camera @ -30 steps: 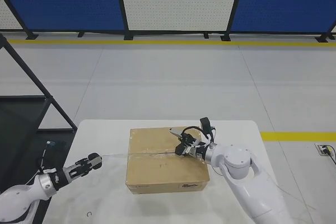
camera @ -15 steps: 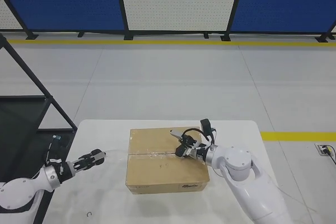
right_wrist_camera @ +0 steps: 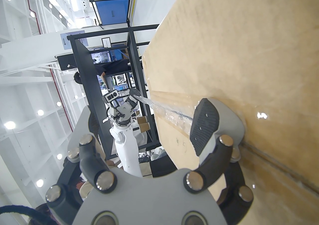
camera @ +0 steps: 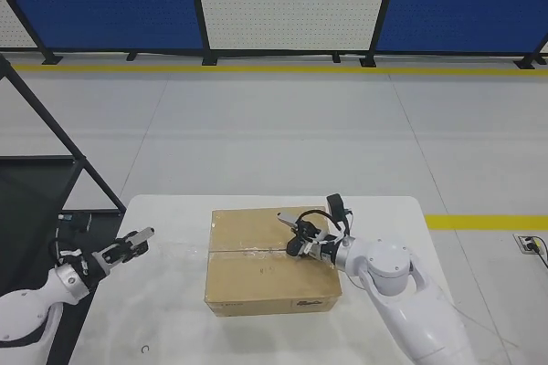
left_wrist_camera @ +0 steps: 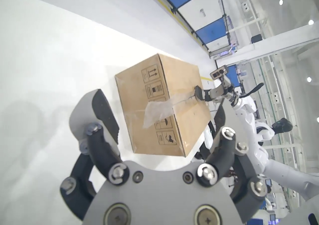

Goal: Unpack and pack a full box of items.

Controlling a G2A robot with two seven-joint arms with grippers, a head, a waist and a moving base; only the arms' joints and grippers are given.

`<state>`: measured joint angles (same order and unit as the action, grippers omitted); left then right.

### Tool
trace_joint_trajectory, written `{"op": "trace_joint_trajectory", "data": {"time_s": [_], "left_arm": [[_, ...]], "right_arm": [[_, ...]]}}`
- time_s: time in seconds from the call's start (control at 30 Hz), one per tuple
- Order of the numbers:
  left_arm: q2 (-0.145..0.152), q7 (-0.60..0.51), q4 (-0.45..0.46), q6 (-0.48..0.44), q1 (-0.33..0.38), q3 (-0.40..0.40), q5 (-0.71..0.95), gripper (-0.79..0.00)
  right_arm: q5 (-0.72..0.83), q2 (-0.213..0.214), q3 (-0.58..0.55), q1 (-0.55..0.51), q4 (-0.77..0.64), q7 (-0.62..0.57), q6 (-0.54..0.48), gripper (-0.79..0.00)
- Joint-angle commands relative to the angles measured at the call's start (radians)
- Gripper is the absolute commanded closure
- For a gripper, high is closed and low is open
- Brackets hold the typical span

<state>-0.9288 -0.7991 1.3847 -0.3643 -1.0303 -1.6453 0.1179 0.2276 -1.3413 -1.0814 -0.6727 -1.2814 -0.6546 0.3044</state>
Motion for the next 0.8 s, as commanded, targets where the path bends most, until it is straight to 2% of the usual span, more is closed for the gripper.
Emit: {"op": "trace_joint_trajectory", "data": {"time_s": [0.0, 0.13, 0.23, 0.37, 0.53, 0.77], "left_arm": [[-0.004, 0.047, 0.030, -0.069, -0.024, -0.014, 0.071, -0.785], [-0.007, 0.024, 0.103, -0.204, -0.085, -0.017, 0.170, -0.785], [-0.008, -0.048, 0.154, -0.245, -0.110, 0.004, 0.247, -0.785], [-0.008, -0.127, 0.166, -0.205, -0.091, 0.048, 0.300, -0.785], [-0.017, -0.127, 0.100, -0.142, -0.018, 0.128, 0.297, -0.785], [-0.034, -0.149, -0.016, -0.103, 0.078, 0.231, 0.332, -0.785]], "right_arm": [[0.002, -0.001, -0.002, 0.000, -0.004, 0.007, -0.009, -0.785], [0.004, 0.001, -0.014, -0.022, -0.034, 0.018, -0.076, -0.785], [0.011, 0.004, -0.024, -0.039, -0.058, 0.012, -0.116, -0.785], [0.022, 0.007, -0.038, -0.055, -0.077, -0.007, -0.159, -0.785], [0.045, 0.011, -0.052, -0.064, -0.077, -0.062, -0.193, -0.785], [0.048, 0.003, -0.015, -0.039, -0.054, -0.068, -0.186, -0.785]]}}
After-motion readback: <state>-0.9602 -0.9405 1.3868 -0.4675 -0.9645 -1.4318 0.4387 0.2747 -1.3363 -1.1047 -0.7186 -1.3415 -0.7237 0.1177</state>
